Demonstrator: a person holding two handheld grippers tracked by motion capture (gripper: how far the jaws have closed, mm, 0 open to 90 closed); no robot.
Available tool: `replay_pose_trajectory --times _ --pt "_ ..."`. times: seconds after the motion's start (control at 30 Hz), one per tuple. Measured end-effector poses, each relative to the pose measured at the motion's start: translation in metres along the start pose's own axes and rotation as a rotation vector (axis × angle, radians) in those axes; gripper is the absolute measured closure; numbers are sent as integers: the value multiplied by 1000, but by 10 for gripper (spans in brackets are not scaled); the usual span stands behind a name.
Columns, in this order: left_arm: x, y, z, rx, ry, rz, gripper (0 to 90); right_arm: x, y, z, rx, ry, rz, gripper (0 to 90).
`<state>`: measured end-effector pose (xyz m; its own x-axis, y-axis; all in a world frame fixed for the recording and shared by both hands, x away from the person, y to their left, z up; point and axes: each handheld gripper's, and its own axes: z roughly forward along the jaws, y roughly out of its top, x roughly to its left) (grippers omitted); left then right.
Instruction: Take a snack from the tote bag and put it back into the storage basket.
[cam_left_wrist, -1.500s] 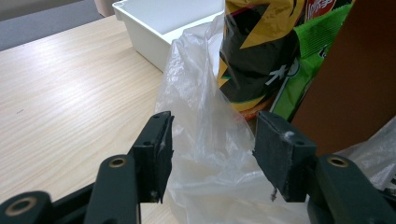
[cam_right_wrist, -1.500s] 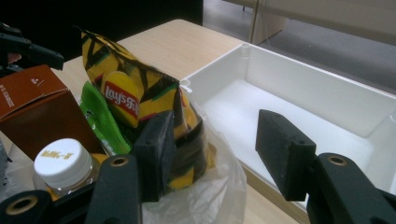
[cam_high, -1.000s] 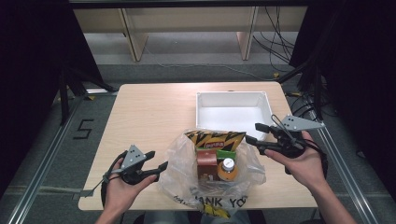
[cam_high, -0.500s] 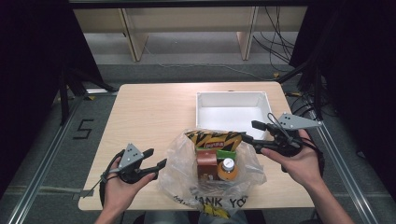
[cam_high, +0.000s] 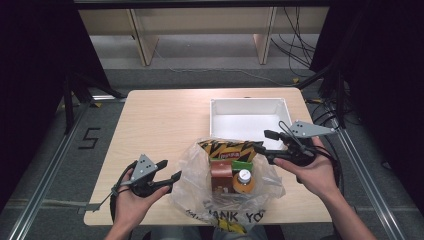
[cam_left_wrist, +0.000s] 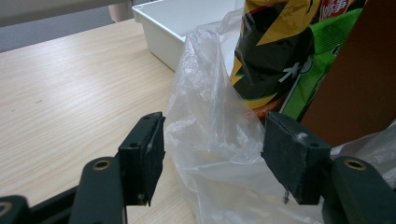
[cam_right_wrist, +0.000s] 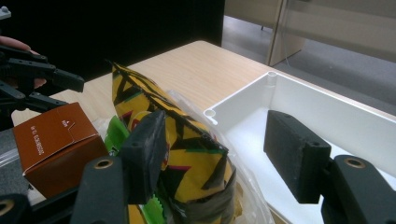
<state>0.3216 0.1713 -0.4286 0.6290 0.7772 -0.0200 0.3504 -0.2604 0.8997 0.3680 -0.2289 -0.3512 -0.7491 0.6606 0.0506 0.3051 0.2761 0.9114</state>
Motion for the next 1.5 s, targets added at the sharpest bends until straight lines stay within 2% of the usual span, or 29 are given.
replay_pose_trajectory --times 0.03,0.1,0.13,0.17,0.2,0.33,0.4,0.43,0.47,0.5,0.57,0.6,0.63,0.67,0.73,0.8,0.87,0.9,0.93,0.97,1.03,1.07,1.13,1.17,1.23,1.3,1.4,1.43,1.5 --pt "0 0 0 -1 -2 3 385 1 0 0 15 -3 4 396" --pt "0 0 0 -8 -11 14 385 0 0 5 -14 -12 -23 398" --pt "0 0 0 1 -2 14 385 1 -1 6 2 -1 -12 399" --pt "-1 0 0 4 -1 7 384 -1 -1 6 28 2 -28 399" --pt "-1 1 0 2 -2 4 385 0 -1 9 27 0 -11 401" --pt "-3 -1 4 13 -12 5 383 -2 0 16 29 5 -48 420" --pt "-4 -2 4 17 -12 3 382 -1 -3 19 26 13 -44 437" --pt "-4 -2 4 17 -11 3 382 0 -4 19 50 22 -25 442" --pt "-4 -1 4 15 -11 2 382 -2 -5 21 45 14 -48 447" --pt "-4 -1 4 10 -12 -1 382 0 -6 23 48 23 -20 452" --pt "-4 -1 4 13 -11 -1 381 -1 -7 24 53 49 3 456" --pt "-4 -2 4 16 -12 3 381 -2 -7 28 12 47 10 462" --pt "-4 -2 4 15 -14 0 381 -3 -6 26 38 59 1 471" --pt "-3 -3 4 16 -16 1 380 -2 -6 28 22 48 0 482" --pt "-3 -3 4 19 -12 0 380 -3 -7 28 35 56 -20 506" --pt "-2 -3 3 17 -14 3 379 -3 -8 31 22 54 -22 534" --pt "-1 -4 3 19 -8 9 379 -3 -9 32 34 43 -60 564" --pt "-1 -4 4 18 -12 5 379 -2 -10 33 40 42 -57 580" --pt "-1 -5 4 21 -7 4 378 -3 -11 34 43 59 -75 601" --pt "-1 -5 4 27 -5 6 378 0 -12 35 50 55 -64 619" --pt "-2 -6 5 33 -1 0 377 0 -13 35 66 55 -106 647" --pt "-2 -7 6 36 -8 -2 377 0 -14 37 44 29 -129 664" --pt "-2 -7 7 39 -11 7 375 0 -14 37 46 37 -160 695" --pt "-3 -8 7 42 -6 -4 375 0 -15 37 46 43 -164 713" --pt "-2 -8 7 43 -7 11 375 0 -16 38 39 47 -170 758" --pt "-4 -9 8 41 -11 -11 374 -1 -16 38 47 61 -196 795" --pt "-3 -10 7 49 -9 -3 374 -3 -17 39 45 69 -235 844" --pt "-2 -11 8 47 -9 -8 374 0 -19 40 37 65 -204 861" --pt "-2 -11 8 49 -10 -15 374 -1 -20 40 32 70 -235 886"
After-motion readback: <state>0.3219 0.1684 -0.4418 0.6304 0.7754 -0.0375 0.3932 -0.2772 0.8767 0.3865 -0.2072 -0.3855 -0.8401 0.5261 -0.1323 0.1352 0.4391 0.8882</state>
